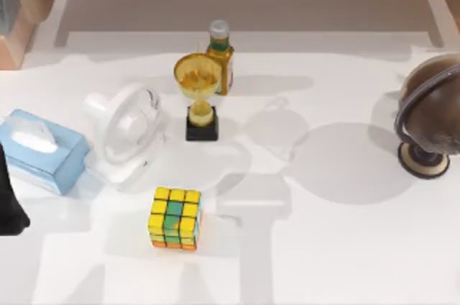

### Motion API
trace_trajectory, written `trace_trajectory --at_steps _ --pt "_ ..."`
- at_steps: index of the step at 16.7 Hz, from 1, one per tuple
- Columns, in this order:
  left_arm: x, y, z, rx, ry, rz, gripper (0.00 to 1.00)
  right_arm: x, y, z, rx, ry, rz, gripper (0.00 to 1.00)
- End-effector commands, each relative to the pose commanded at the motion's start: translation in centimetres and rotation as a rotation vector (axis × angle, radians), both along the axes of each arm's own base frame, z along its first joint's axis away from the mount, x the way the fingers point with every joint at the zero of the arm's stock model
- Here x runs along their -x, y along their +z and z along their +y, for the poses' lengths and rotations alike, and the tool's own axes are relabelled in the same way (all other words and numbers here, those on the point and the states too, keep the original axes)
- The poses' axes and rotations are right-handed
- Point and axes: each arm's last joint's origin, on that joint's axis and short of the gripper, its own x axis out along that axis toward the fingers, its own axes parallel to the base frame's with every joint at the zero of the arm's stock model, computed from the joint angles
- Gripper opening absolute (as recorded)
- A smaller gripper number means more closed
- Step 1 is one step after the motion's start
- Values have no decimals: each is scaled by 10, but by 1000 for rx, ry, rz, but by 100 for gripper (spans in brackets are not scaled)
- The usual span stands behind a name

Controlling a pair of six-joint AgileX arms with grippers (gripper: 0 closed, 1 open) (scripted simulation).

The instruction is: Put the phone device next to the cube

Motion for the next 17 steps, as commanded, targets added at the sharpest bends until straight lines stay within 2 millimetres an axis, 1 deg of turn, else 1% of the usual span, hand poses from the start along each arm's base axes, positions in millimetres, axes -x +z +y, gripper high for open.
trace_trajectory --at_steps 2,5,7,10,12,14,17 --pt "0 0 0 0 0 0 100 0 3 0 3 0 -4 0" --pt "0 0 0 0 0 0 100 0 2 0 0 -1 0 0" --pt "0 0 0 0 0 0 100 -4 10 0 21 8 -23 0" --pt "0 0 0 0 0 0 100 -18 36 2 77 50 -77 0" --pt "0 0 0 0 0 0 100 -30 58 8 113 94 -114 0" --pt "0 0 0 0 0 0 100 -44 82 18 145 144 -150 0" --pt "0 0 0 0 0 0 100 -63 115 40 175 225 -197 0"
